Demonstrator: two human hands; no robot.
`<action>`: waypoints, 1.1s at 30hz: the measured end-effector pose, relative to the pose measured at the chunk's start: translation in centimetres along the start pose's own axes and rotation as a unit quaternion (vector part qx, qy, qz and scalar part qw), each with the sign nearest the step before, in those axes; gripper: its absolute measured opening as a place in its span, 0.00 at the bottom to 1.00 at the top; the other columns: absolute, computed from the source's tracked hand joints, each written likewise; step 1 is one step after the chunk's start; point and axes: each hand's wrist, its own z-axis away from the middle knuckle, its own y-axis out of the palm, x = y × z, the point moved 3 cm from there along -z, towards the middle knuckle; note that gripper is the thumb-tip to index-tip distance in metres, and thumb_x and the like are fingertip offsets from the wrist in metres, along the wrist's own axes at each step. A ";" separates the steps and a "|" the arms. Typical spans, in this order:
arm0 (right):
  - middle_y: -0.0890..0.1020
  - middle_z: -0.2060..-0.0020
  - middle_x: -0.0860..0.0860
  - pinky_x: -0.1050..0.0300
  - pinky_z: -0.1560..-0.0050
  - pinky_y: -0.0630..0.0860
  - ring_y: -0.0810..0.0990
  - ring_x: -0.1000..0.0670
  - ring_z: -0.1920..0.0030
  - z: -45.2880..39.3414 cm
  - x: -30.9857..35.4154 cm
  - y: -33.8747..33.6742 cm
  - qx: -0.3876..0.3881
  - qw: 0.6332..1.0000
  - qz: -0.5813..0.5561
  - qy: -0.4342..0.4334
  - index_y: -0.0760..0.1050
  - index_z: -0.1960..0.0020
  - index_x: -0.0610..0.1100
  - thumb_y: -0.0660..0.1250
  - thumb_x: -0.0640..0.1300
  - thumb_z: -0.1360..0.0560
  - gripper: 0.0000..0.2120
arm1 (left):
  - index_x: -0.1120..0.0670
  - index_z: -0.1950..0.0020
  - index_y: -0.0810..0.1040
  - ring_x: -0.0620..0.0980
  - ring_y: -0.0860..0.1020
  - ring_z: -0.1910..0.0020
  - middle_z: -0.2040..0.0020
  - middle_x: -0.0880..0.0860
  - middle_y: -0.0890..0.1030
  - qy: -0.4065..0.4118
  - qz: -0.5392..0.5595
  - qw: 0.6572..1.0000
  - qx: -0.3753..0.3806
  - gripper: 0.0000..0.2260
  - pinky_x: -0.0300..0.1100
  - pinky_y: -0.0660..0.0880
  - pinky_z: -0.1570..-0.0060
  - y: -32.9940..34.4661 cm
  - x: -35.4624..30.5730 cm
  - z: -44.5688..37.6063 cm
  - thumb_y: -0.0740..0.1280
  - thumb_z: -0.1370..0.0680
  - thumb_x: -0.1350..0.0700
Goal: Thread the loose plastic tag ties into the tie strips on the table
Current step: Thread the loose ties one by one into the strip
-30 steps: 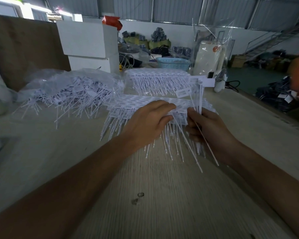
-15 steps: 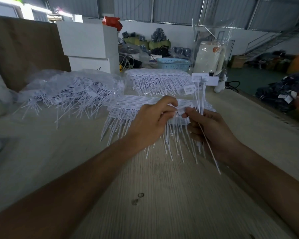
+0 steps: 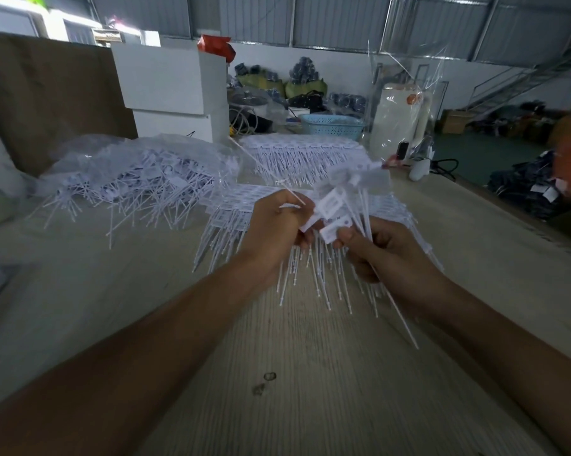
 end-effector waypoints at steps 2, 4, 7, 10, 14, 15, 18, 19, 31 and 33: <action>0.65 0.75 0.51 0.62 0.74 0.59 0.60 0.52 0.75 -0.1 -0.2 0.6 0.003 1.000 -0.015 0.013 0.80 0.57 0.40 0.65 0.50 0.21 0.14 | 0.60 0.54 0.79 0.52 0.73 0.77 0.69 0.57 0.81 0.011 -0.041 0.999 0.006 0.03 0.38 0.67 0.78 -0.6 0.0 -0.2 0.67 0.21 0.65; 0.65 0.75 0.52 0.62 0.75 0.59 0.60 0.53 0.76 -0.3 -0.4 0.4 -0.030 0.998 -0.034 0.044 0.79 0.58 0.41 0.64 0.50 0.19 0.15 | 0.53 0.53 0.83 0.52 0.74 0.76 0.68 0.56 0.81 0.032 -0.060 0.997 0.027 0.07 0.39 0.68 0.77 -0.8 0.0 -0.3 0.67 0.20 0.63; 0.63 0.74 0.53 0.63 0.77 0.59 0.60 0.55 0.76 -0.6 -0.7 -0.8 -0.102 0.987 -0.076 0.093 0.77 0.58 0.41 0.64 0.50 0.18 0.15 | 0.55 0.46 0.86 0.48 0.77 0.69 0.58 0.53 0.84 0.046 -0.090 0.993 0.058 0.09 0.39 0.74 0.70 -0.5 0.2 -0.2 0.67 0.20 0.64; 0.62 0.73 0.52 0.63 0.77 0.60 0.60 0.55 0.77 -0.8 -0.7 -1.4 -0.129 0.980 -0.102 0.111 0.76 0.58 0.42 0.64 0.51 0.18 0.15 | 0.58 0.43 0.85 0.45 0.81 0.63 0.49 0.55 0.82 0.036 -0.114 0.991 0.066 0.10 0.38 0.77 0.62 0.0 0.3 0.1 0.66 0.20 0.66; 0.67 0.76 0.56 0.61 0.75 0.61 0.64 0.55 0.77 -0.7 -0.9 -0.9 -0.120 0.990 -0.009 0.075 0.79 0.56 0.47 0.64 0.51 0.18 0.12 | 0.63 0.42 0.83 0.52 0.83 0.52 0.44 0.61 0.80 0.008 -0.038 0.996 0.079 0.10 0.41 0.81 0.53 1.1 -0.3 0.5 0.66 0.20 0.67; 0.68 0.76 0.56 0.61 0.75 0.62 0.65 0.55 0.76 -0.7 -0.9 -0.7 -0.112 0.992 0.015 0.064 0.80 0.57 0.49 0.63 0.51 0.18 0.12 | 0.65 0.42 0.82 0.54 0.83 0.49 0.43 0.62 0.80 -0.001 -0.016 0.997 0.080 0.09 0.43 0.81 0.52 1.4 -0.3 0.7 0.66 0.20 0.66; 0.70 0.75 0.54 0.62 0.75 0.64 0.67 0.55 0.76 -0.5 -0.4 -0.3 -0.090 0.994 0.060 0.033 0.80 0.58 0.55 0.63 0.51 0.18 0.12 | 0.64 0.44 0.83 0.54 0.84 0.49 0.44 0.60 0.81 0.011 -0.008 0.998 0.053 0.08 0.42 0.82 0.51 1.9 -0.2 1.1 0.70 0.22 0.63; 0.70 0.75 0.54 0.62 0.75 0.64 0.67 0.55 0.76 -0.5 -0.3 -0.2 -0.084 0.994 0.068 0.026 0.80 0.58 0.57 0.63 0.50 0.18 0.12 | 0.64 0.45 0.84 0.54 0.84 0.50 0.45 0.60 0.82 0.017 -0.012 0.999 0.043 0.08 0.41 0.82 0.51 2.0 -0.2 1.2 0.71 0.22 0.63; 0.65 0.75 0.51 0.60 0.75 0.62 0.63 0.54 0.76 -0.2 -0.6 0.7 -0.037 0.993 0.063 0.088 0.70 0.63 0.44 0.65 0.51 0.19 0.17 | 0.64 0.49 0.81 0.56 0.85 0.53 0.48 0.63 0.84 -0.013 0.122 0.991 -0.045 0.06 0.42 0.81 0.54 0.7 -0.4 0.7 0.70 0.24 0.70; 0.67 0.76 0.52 0.63 0.75 0.64 0.65 0.54 0.77 -0.2 -0.8 0.6 -0.029 0.993 0.067 0.095 0.74 0.58 0.36 0.65 0.52 0.19 0.19 | 0.64 0.49 0.81 0.56 0.85 0.51 0.47 0.63 0.83 -0.013 0.135 0.989 -0.053 0.06 0.42 0.81 0.53 0.6 -0.4 0.6 0.69 0.24 0.71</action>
